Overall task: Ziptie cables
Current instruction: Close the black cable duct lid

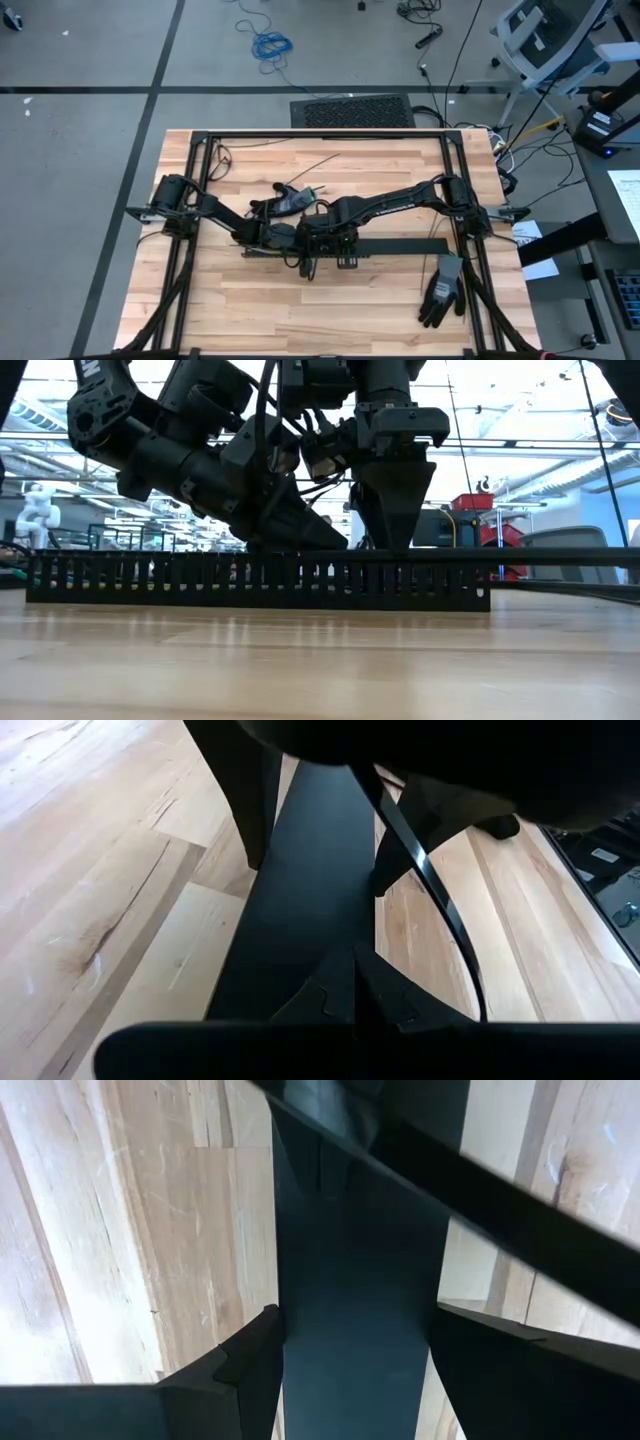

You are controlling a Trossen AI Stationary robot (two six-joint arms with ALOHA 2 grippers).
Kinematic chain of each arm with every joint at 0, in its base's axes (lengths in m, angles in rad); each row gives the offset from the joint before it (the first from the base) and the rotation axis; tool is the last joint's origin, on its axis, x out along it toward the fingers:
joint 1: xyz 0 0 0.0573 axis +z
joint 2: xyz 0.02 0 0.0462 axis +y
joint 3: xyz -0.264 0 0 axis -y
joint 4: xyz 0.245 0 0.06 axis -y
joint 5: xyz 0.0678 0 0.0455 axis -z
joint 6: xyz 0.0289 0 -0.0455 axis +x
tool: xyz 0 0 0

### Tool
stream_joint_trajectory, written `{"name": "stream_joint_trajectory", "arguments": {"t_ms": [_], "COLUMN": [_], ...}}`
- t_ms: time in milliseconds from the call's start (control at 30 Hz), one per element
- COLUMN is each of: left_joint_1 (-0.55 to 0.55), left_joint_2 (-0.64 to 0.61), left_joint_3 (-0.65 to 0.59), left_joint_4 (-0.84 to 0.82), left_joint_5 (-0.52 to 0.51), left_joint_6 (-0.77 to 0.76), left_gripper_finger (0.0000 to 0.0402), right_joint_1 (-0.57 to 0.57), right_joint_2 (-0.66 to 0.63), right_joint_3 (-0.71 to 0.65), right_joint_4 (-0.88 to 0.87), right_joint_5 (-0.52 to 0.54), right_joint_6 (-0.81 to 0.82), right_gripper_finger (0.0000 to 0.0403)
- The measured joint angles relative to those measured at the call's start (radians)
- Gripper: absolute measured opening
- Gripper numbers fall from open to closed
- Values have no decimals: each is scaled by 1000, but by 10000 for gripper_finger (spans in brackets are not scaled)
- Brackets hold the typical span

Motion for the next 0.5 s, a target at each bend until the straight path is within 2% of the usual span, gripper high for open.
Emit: {"name": "stream_joint_trajectory", "arguments": {"t_ms": [233, 500], "left_joint_1": [2, 2], "left_joint_2": [1, 2], "left_joint_3": [-1, -2], "left_joint_4": [0, -1], "left_joint_5": [0, 1], "left_joint_6": [1, 3], "left_gripper_finger": [0, 0], "right_joint_1": [0, -4], "right_joint_2": [-3, -3], "right_joint_3": [1, 3], "right_joint_4": [-4, -12], "right_joint_5": [-3, -4], "right_joint_6": [1, -26], "right_gripper_finger": [206, 286]}}
